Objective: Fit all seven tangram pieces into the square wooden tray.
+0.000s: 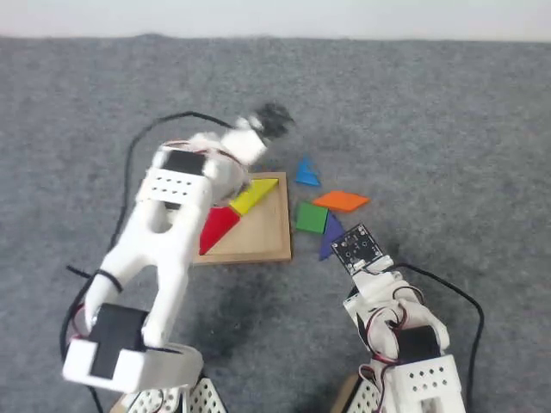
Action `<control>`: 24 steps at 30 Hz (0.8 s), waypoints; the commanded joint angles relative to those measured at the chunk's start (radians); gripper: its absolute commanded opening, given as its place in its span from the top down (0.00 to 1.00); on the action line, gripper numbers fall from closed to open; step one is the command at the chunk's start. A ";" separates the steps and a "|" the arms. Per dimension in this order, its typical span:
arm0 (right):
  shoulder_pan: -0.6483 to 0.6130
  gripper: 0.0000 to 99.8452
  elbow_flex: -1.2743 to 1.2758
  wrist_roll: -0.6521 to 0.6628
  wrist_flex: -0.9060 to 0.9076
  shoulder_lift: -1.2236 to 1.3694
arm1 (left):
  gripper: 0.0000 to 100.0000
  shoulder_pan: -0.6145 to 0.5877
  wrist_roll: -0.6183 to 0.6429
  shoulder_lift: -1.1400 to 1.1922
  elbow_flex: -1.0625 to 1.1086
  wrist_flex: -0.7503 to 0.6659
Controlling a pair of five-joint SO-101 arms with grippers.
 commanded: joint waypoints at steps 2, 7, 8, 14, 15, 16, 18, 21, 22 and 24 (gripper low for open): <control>0.010 0.99 0.003 -0.005 0.002 0.007 | 0.99 -0.127 0.279 -0.040 0.002 -0.061; 0.010 0.99 0.003 -0.005 0.002 0.007 | 0.99 -0.281 0.384 -0.137 0.150 -0.094; 0.010 0.99 0.003 -0.005 0.002 0.007 | 0.99 -0.308 0.396 -0.187 0.206 -0.126; 0.004 0.99 0.003 -0.005 0.002 0.007 | 0.99 -0.354 0.376 -0.595 0.664 -0.377; -0.002 0.99 0.003 -0.005 0.002 0.007 | 0.99 -0.358 0.351 -0.660 0.705 -0.376; -0.007 0.99 0.003 -0.005 0.002 0.007 | 0.99 -0.368 0.334 -0.718 0.743 -0.374; -0.007 0.99 0.003 -0.005 0.002 0.007 | 0.99 -0.393 0.324 -0.816 0.811 -0.374; -0.012 0.99 0.003 -0.005 0.002 0.007 | 0.99 -0.428 0.319 -0.921 0.911 -0.391; -0.005 0.99 0.003 -0.005 0.002 0.007 | 0.99 -0.442 0.319 -0.945 0.935 -0.399; -0.001 0.99 0.003 -0.003 -0.021 0.007 | 0.99 -0.471 0.316 -0.979 0.974 -0.411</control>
